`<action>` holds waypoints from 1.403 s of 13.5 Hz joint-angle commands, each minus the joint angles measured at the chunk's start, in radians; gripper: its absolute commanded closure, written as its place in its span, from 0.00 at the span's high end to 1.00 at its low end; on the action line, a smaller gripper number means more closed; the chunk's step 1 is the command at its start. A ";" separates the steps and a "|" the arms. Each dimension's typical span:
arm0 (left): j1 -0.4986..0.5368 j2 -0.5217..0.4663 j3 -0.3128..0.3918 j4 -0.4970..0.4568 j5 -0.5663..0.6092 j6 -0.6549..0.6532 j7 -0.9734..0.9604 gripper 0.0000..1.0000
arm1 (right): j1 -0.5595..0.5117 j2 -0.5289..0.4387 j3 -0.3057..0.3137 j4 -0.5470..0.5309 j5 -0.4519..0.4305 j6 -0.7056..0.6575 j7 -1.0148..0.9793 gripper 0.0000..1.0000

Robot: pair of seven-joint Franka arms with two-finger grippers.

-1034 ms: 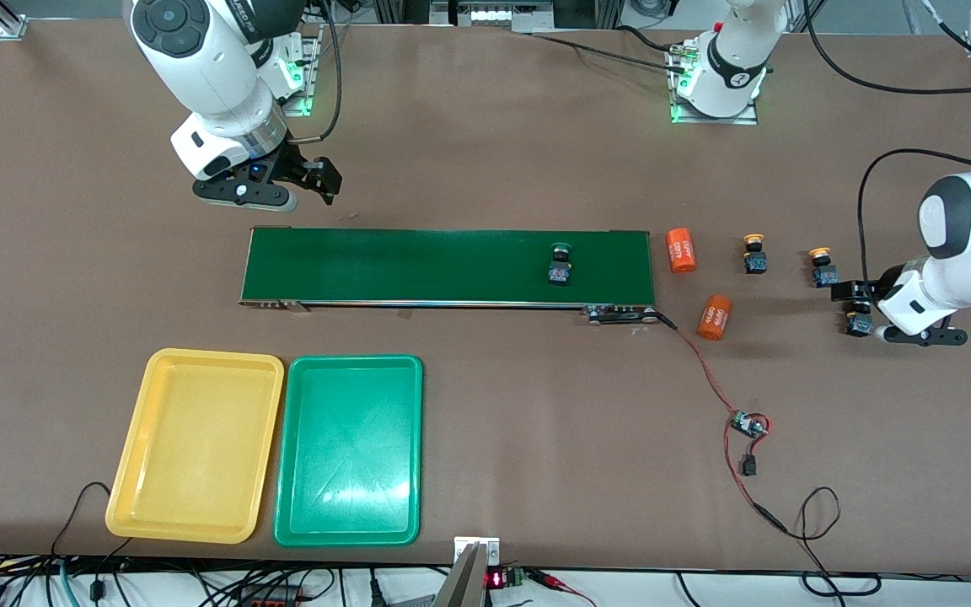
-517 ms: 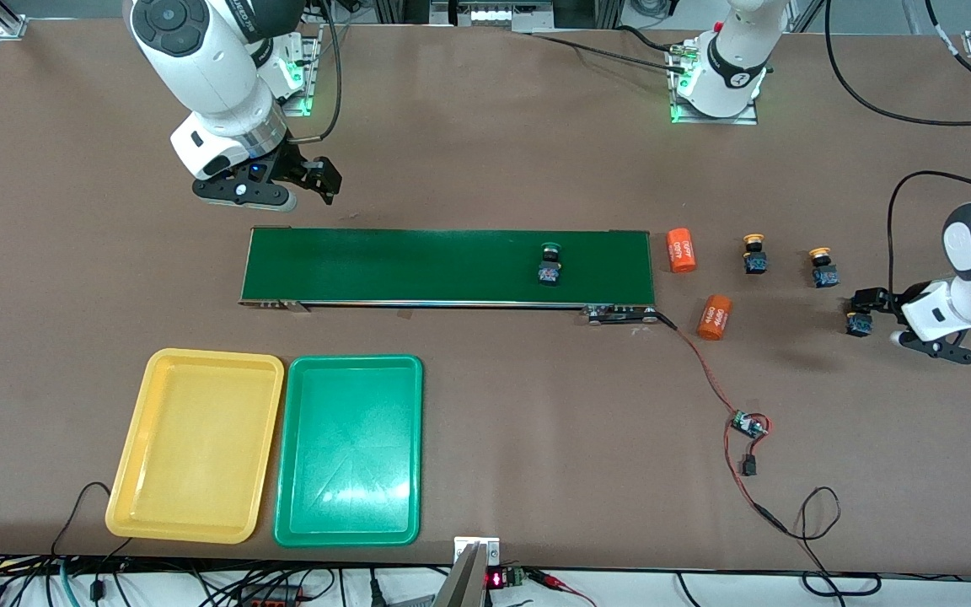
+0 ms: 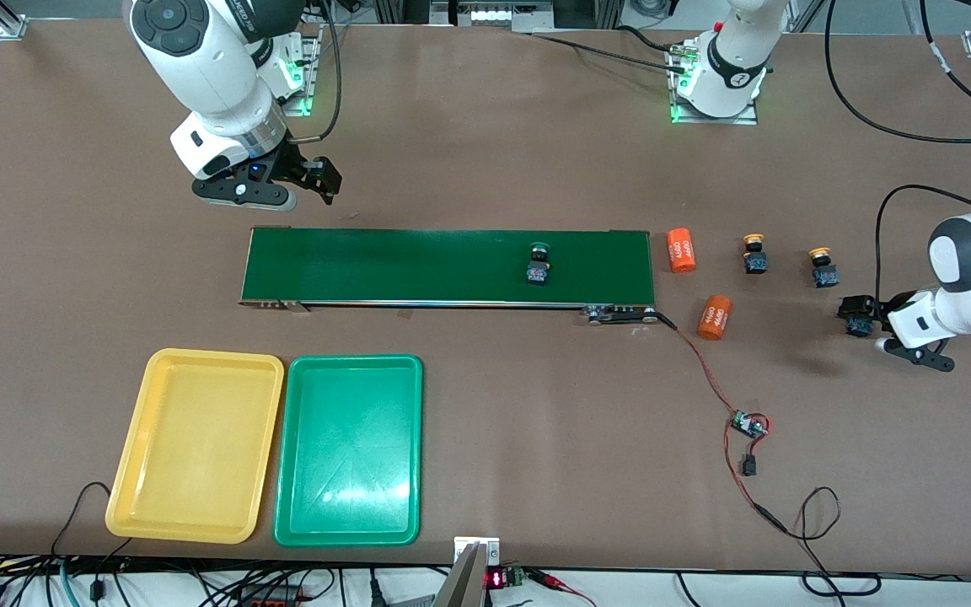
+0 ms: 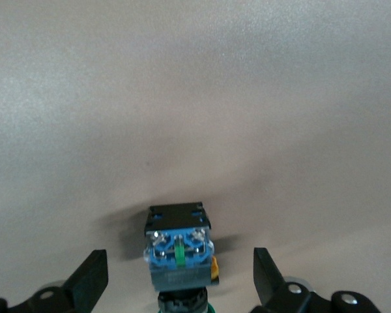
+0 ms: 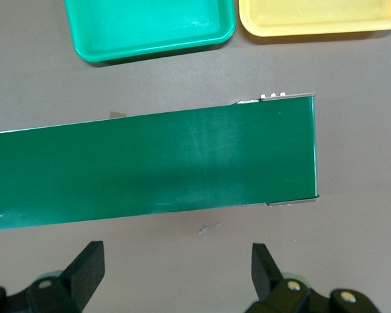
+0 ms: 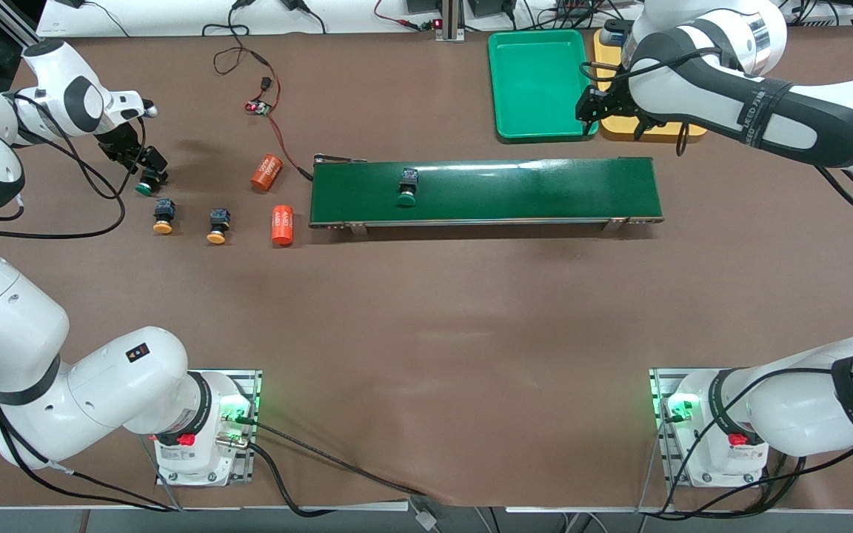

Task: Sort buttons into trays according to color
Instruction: 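Grasp another green-based push button with the left gripper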

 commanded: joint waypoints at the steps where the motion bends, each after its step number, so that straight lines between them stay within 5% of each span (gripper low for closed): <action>1: 0.019 0.013 -0.017 0.020 0.006 0.003 0.018 0.59 | 0.000 -0.029 0.004 -0.023 -0.017 0.010 0.024 1.00; 4: 0.016 0.013 -0.017 0.015 0.006 0.004 0.018 0.04 | -0.002 -0.029 0.004 -0.022 -0.017 0.008 0.024 1.00; 5: 0.016 0.012 -0.017 0.014 0.006 0.003 0.016 0.00 | -0.002 -0.029 0.004 -0.022 -0.017 0.008 0.024 1.00; 8: 0.014 -0.037 -0.043 0.001 0.006 -0.019 0.012 0.00 | -0.002 -0.029 0.004 -0.022 -0.017 0.006 0.024 1.00; 13: -0.007 -0.209 -0.160 -0.003 -0.008 -0.243 -0.050 0.00 | -0.002 -0.029 0.004 -0.022 -0.017 0.006 0.024 1.00; 19: -0.261 -0.290 -0.165 -0.008 -0.132 -0.341 -0.318 0.00 | -0.003 -0.027 0.004 -0.022 -0.017 0.031 0.026 1.00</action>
